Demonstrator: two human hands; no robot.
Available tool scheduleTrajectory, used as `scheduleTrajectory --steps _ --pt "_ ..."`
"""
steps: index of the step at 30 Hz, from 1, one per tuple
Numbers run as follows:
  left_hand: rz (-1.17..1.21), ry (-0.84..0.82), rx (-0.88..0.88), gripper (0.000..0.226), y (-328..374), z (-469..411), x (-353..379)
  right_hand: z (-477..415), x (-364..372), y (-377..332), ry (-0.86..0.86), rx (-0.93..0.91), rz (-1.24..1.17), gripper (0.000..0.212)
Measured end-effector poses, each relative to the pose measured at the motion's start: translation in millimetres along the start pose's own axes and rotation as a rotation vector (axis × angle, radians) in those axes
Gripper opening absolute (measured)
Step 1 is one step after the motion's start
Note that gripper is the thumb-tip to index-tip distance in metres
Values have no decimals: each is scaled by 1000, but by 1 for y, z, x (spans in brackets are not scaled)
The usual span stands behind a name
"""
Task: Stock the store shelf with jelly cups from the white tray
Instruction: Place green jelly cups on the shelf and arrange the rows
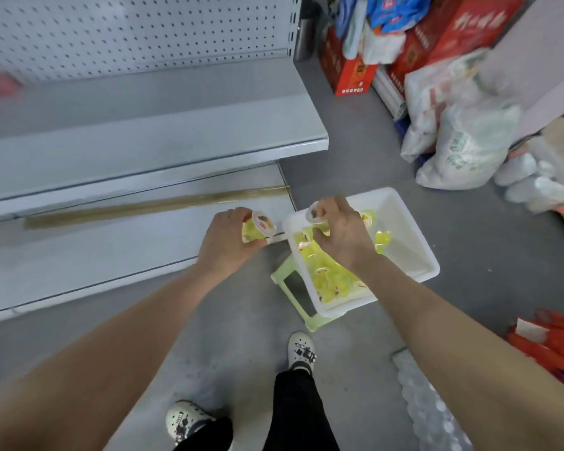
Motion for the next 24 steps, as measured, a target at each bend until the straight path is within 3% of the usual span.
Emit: scheduleTrajectory --steps 9,17,24 --pt "-32 307 37 54 -69 66 -198 -51 -13 -201 152 -338 -45 41" --pt "-6 537 52 41 -112 129 -335 -83 -36 -372 193 -513 -133 40" --pt "16 596 28 40 -139 139 -425 -124 -59 -474 236 -697 -21 38"
Point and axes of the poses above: each hand's wrist, its own z-axis away from the middle knuckle, its own x-axis out of the palm, y = z × x, the point moved 2 cm from there along -z, towards the middle knuckle, and after that the axes turned 1 degree about y, right-handed, at the moved point
